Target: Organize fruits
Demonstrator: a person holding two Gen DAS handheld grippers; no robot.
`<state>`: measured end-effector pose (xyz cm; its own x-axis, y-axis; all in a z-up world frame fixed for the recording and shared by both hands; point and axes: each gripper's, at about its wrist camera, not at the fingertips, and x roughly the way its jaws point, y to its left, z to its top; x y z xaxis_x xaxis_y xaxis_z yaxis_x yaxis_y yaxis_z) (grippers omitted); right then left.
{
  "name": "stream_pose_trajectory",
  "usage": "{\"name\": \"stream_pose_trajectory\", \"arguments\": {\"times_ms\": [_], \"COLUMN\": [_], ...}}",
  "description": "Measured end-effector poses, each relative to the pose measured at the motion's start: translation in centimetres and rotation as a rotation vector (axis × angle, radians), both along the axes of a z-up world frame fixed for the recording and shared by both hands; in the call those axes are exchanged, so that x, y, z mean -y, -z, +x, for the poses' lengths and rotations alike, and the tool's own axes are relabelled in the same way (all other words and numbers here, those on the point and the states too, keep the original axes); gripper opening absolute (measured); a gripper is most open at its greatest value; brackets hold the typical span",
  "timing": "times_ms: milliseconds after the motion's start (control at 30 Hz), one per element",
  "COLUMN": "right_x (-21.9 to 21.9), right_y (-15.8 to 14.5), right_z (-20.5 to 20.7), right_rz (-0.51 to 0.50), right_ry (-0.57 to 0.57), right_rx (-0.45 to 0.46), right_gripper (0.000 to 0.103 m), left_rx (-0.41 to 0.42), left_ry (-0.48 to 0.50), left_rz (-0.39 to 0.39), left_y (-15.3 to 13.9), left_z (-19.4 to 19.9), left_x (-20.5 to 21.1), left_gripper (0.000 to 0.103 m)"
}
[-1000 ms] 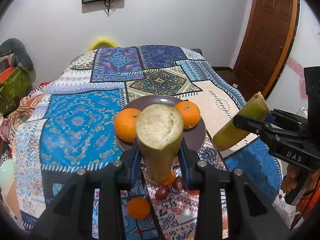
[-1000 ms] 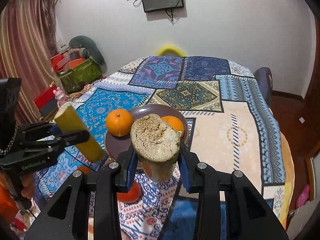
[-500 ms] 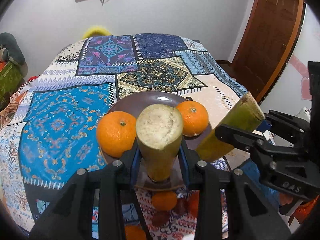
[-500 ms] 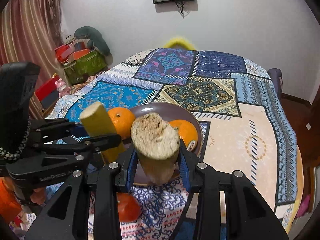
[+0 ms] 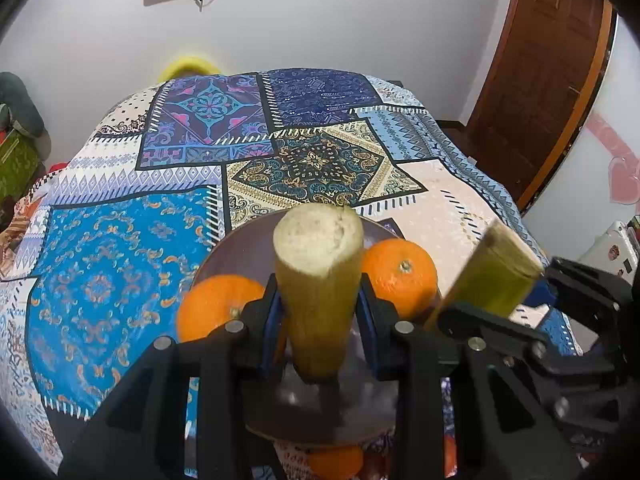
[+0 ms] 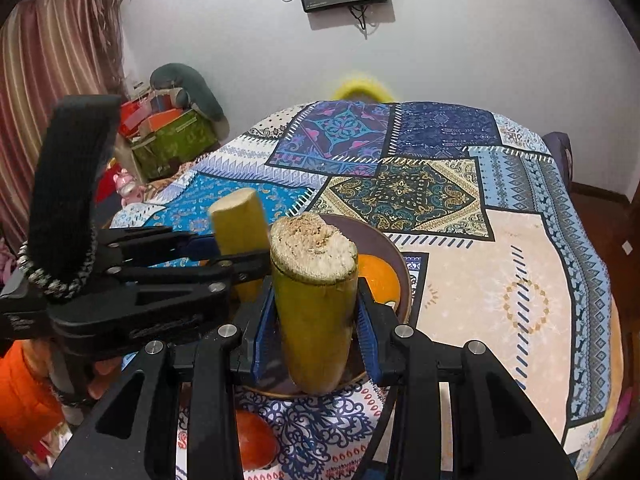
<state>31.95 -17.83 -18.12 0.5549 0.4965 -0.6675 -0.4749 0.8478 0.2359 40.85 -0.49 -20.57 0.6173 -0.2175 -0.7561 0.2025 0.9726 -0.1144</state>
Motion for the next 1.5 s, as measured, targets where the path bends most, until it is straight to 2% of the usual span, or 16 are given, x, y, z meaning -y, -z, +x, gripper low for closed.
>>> {"name": "stream_pose_trajectory", "arguments": {"times_ms": [200, 400, 767, 1067, 1500], "right_x": [0.4, 0.4, -0.8, -3.4, -5.2], "right_y": [0.1, 0.0, -0.1, 0.3, 1.5], "right_z": [0.3, 0.4, 0.6, 2.0, 2.8], "right_rz": [0.021, 0.024, -0.039, -0.088, -0.163], "right_ry": [0.009, 0.015, 0.000, -0.008, -0.008], "right_rx": [-0.004, 0.010, 0.022, 0.023, 0.011], "right_gripper": [0.034, 0.034, 0.034, 0.034, 0.034], "left_rx": [-0.021, -0.019, 0.026, 0.025, 0.010], "left_ry": [-0.018, -0.009, -0.043, -0.073, -0.062], "left_rz": [-0.020, -0.010, -0.008, 0.016, 0.015], "left_y": [0.4, 0.8, -0.9, -0.5, -0.1], "left_z": [1.2, 0.7, -2.2, -4.6, -7.1], "left_x": [-0.1, -0.3, -2.7, -5.2, -6.1], "left_gripper": [0.035, 0.035, 0.035, 0.035, 0.036]}}
